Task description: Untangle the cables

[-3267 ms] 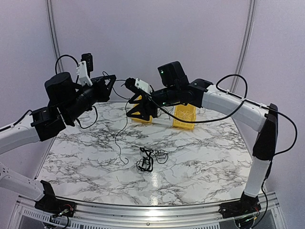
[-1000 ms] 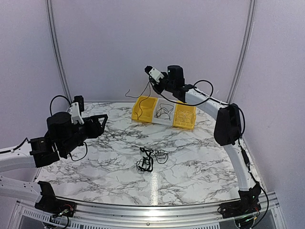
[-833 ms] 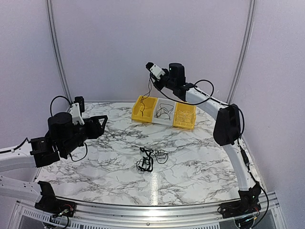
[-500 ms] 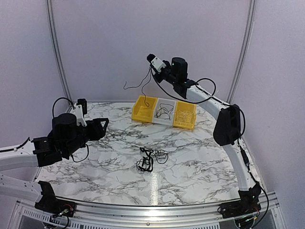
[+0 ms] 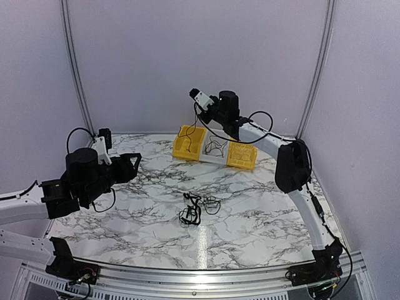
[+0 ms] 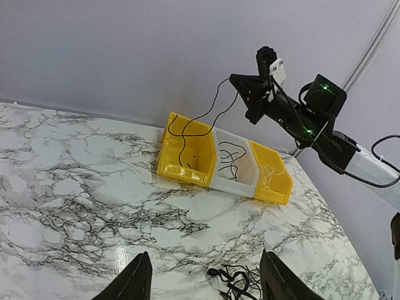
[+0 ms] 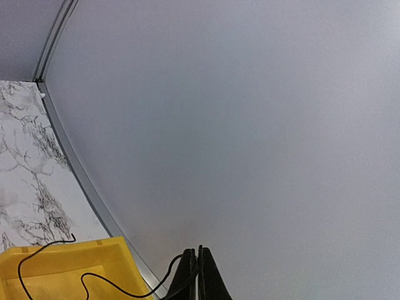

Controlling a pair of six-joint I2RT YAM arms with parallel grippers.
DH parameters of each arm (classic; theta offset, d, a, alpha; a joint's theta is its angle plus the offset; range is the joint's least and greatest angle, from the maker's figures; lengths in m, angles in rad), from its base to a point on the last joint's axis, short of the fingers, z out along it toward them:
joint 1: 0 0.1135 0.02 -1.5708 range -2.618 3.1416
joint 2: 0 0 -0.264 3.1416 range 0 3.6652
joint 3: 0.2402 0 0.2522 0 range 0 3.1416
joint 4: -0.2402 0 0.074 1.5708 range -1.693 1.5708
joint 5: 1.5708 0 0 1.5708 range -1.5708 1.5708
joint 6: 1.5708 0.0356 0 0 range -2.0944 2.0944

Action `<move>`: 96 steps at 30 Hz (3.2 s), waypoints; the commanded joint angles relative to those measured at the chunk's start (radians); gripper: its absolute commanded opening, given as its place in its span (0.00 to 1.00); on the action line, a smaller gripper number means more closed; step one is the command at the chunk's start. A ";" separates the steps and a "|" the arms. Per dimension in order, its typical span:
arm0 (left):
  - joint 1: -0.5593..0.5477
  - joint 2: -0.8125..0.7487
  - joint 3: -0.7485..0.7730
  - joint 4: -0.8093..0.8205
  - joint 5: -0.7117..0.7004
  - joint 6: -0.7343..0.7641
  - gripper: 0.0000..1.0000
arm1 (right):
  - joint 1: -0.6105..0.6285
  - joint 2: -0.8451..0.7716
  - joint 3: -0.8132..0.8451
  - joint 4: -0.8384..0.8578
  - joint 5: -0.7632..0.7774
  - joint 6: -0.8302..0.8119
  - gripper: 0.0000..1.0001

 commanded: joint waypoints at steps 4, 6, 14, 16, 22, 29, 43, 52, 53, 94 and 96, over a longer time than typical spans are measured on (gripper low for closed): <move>0.004 -0.002 -0.016 -0.008 -0.022 -0.012 0.61 | -0.011 0.003 -0.031 0.023 0.037 -0.005 0.00; 0.006 0.002 -0.014 -0.008 -0.021 -0.013 0.61 | -0.012 0.005 -0.053 0.029 0.045 -0.012 0.00; 0.006 -0.004 -0.025 -0.008 -0.024 -0.023 0.61 | -0.034 0.002 -0.067 0.038 0.084 0.049 0.00; 0.006 -0.001 -0.024 -0.008 -0.025 -0.023 0.61 | -0.045 -0.010 -0.058 0.028 0.085 0.078 0.00; 0.006 0.017 -0.018 -0.003 -0.024 -0.029 0.61 | -0.064 -0.050 -0.054 0.020 0.090 0.093 0.00; 0.006 0.017 -0.022 0.000 -0.018 -0.039 0.61 | -0.067 -0.060 -0.062 0.010 0.088 0.098 0.00; 0.007 0.024 -0.021 0.004 -0.021 -0.042 0.61 | -0.080 -0.101 -0.085 0.049 0.212 0.128 0.00; 0.007 0.030 -0.027 0.011 -0.010 -0.052 0.61 | -0.068 -0.143 -0.184 0.008 0.082 0.043 0.00; 0.007 0.028 -0.026 0.011 -0.010 -0.053 0.61 | -0.059 -0.147 -0.207 0.012 0.079 0.025 0.00; 0.007 -0.098 -0.129 0.010 -0.044 -0.095 0.61 | 0.050 -0.050 -0.224 -0.114 0.023 -0.183 0.29; 0.007 -0.106 -0.136 0.012 -0.044 -0.094 0.61 | 0.050 -0.083 -0.257 -0.134 0.034 -0.217 0.32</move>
